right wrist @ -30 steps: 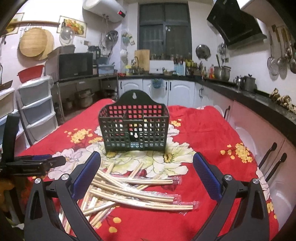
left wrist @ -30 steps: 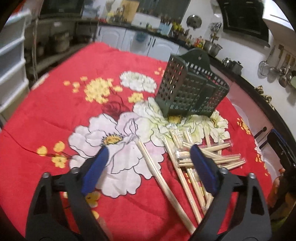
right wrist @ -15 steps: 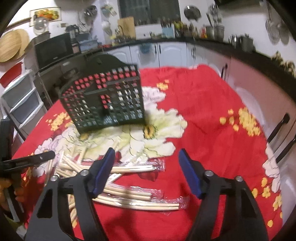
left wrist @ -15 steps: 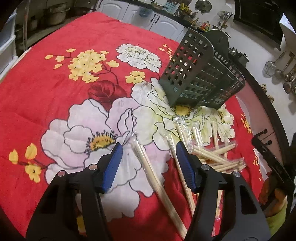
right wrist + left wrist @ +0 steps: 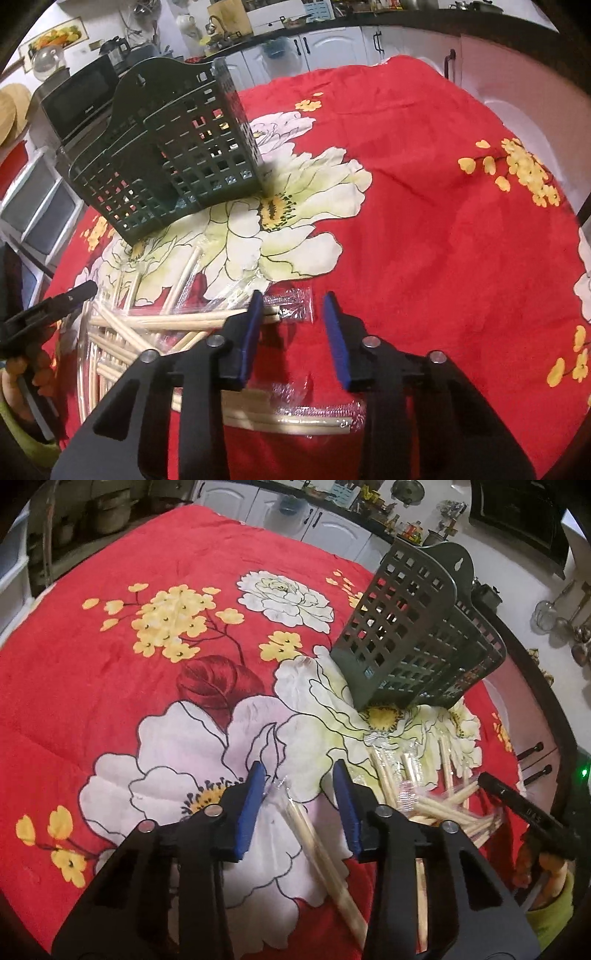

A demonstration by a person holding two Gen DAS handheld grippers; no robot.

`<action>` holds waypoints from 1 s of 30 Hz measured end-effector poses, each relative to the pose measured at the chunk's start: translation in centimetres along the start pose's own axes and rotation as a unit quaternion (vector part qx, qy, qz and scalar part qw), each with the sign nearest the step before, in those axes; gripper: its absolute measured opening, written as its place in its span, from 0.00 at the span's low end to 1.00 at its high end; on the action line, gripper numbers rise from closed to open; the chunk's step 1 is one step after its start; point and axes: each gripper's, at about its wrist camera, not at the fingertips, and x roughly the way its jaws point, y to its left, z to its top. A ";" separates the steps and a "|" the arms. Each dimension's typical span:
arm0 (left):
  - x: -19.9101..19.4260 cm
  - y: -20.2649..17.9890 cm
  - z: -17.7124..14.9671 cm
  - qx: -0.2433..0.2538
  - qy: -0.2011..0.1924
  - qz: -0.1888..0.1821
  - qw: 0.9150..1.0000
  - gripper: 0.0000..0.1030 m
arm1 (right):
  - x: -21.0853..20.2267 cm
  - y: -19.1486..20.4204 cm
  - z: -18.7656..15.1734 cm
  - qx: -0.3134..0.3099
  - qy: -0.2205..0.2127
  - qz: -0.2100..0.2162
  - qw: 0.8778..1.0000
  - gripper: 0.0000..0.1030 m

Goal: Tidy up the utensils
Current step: 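Close the left gripper on a chopstick while the right gripper closes on another, then lift both held chopsticks and carry them above the green caddy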

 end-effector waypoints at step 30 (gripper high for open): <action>-3.5 -1.8 1.6 0.067 -0.035 -0.016 0.997 0.02 | -7.6 3.8 4.4 -0.118 -0.167 -0.032 0.978 0.02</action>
